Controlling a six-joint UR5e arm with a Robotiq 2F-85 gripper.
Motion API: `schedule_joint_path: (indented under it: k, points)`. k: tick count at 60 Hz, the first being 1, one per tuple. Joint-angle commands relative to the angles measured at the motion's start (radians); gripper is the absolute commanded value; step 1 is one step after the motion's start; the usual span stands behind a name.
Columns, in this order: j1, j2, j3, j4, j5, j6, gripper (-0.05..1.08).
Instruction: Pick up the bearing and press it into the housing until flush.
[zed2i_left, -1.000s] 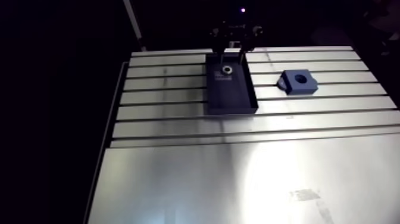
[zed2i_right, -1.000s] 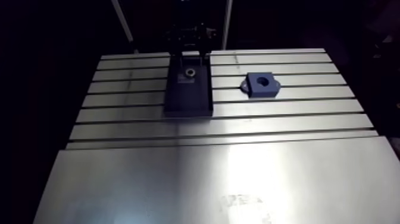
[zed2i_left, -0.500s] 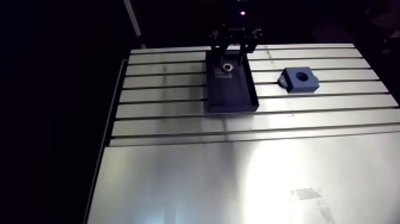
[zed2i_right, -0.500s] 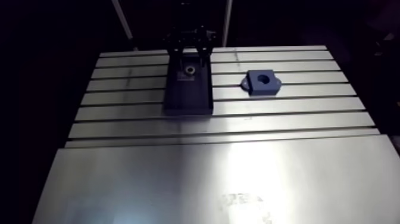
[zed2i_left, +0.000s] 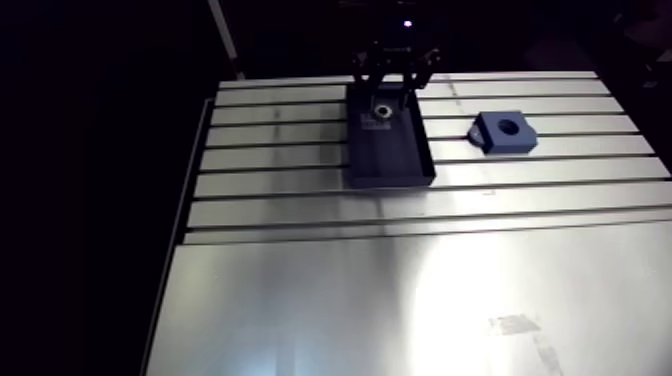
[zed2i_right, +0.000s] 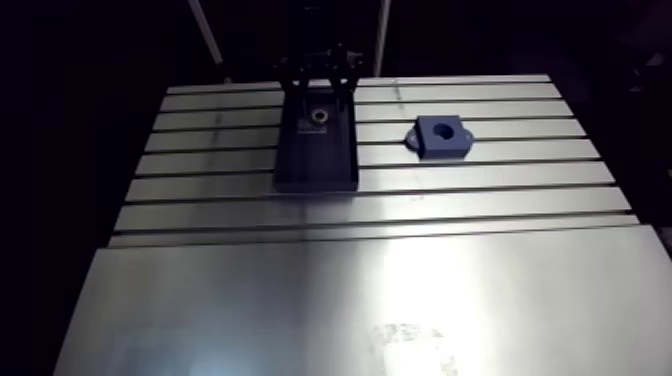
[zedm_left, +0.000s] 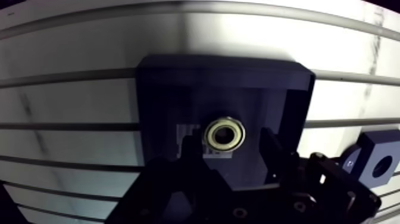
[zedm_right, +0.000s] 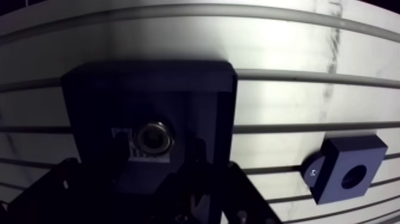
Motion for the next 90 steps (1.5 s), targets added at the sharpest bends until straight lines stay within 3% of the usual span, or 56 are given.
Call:
schedule_joint_path:
  k: [1,90]
  points:
    - [0.0,0.002,0.001,-0.001,0.0,0.003,0.4]
    - [0.012,0.009,0.011,-0.026,0.002,0.003,0.47]
